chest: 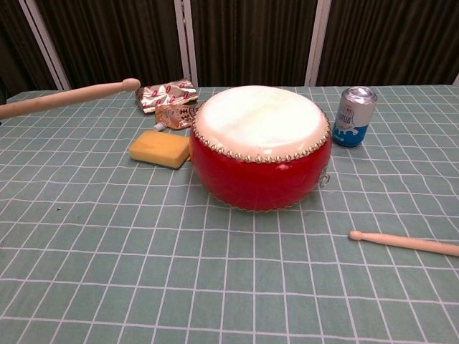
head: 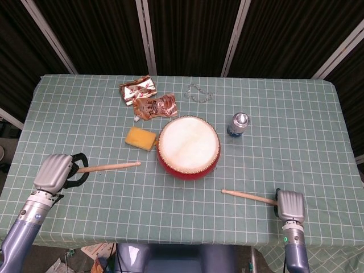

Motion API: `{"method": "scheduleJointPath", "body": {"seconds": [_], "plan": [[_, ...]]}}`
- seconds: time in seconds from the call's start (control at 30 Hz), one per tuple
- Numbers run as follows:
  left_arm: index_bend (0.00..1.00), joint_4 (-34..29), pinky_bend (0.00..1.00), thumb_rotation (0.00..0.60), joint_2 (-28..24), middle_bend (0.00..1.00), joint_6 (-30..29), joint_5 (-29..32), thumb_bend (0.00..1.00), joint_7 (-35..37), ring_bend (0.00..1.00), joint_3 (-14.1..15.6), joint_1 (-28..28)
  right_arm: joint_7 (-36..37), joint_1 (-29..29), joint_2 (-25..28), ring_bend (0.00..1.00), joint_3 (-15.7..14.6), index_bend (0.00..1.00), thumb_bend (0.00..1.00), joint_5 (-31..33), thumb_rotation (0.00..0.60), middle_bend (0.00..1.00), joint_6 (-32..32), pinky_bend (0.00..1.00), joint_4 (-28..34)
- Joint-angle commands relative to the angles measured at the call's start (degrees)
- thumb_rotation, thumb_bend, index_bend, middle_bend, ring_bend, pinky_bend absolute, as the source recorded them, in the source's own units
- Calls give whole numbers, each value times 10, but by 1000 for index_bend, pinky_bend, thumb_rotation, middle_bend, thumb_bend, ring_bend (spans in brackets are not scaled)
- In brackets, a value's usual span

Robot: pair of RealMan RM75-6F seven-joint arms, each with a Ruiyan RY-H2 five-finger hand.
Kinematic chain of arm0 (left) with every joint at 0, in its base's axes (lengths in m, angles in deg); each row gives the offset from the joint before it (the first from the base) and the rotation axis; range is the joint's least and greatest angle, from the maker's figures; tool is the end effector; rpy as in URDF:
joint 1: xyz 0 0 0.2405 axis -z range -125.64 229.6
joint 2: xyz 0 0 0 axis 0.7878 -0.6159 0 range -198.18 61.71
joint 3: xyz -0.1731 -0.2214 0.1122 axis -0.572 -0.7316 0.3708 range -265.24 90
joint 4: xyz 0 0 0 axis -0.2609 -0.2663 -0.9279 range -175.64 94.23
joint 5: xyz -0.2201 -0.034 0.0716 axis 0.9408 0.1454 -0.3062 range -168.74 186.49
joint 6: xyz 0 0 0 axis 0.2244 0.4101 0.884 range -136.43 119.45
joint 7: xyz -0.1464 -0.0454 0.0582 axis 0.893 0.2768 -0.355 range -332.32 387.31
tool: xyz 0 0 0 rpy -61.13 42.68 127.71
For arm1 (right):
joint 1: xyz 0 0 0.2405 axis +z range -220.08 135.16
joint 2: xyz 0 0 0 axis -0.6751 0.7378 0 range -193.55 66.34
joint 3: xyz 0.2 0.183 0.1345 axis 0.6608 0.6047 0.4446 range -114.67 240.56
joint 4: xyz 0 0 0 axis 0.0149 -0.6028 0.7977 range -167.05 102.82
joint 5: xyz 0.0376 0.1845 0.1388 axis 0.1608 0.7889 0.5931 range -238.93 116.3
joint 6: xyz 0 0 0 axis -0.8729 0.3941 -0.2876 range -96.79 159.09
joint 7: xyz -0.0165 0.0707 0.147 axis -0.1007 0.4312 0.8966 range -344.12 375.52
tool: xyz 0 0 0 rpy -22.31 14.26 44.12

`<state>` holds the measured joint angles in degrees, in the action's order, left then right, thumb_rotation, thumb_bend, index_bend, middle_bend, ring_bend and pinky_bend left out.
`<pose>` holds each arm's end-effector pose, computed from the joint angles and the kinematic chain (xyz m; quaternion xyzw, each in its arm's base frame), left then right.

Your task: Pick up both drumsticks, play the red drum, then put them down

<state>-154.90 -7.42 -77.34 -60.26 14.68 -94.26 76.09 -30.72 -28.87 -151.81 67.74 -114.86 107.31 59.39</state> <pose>-0.2341 0.2970 0.1169 -0.6489 -0.4459 -0.3953 0.4731 -0.3515 -0.2400 -0.0110 0.6327 -0.4300 0.1341 0.6300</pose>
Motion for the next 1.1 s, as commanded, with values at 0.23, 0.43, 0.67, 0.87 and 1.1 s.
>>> {"method": "scheduleJointPath", "body": {"seconds": [0.23, 0.43, 0.67, 0.87, 1.1], "plan": [[774, 0, 1000, 600, -2, 1000, 0, 0, 581, 1, 1000, -1, -1, -12, 4, -3, 1000, -5, 580, 431, 12, 600, 1000, -2, 1000, -5], [775, 2, 1000, 600, -1, 1000, 1, 2, 582, 0, 1000, 0, 0, -7, 6, 0, 1000, -8, 788, 556, 9, 600, 1000, -2, 1000, -3], [777, 1, 1000, 600, -3, 1000, 0, 3, 581, 1, 1000, -1, -1, 18, 8, 19, 1000, -11, 924, 690, -30, 600, 1000, 9, 1000, 23], [762, -3, 1000, 600, -6, 1000, 1, 8, 583, 11, 1000, -5, -1, 38, 9, 77, 1000, -12, 943, 707, -96, 600, 1000, 33, 1000, 90], [748, -14, 1000, 600, -11, 1000, 2, 14, 583, 15, 1000, -11, 1, 85, -1, 161, 1000, -16, 947, 708, -156, 600, 1000, 50, 1000, 169]]}}
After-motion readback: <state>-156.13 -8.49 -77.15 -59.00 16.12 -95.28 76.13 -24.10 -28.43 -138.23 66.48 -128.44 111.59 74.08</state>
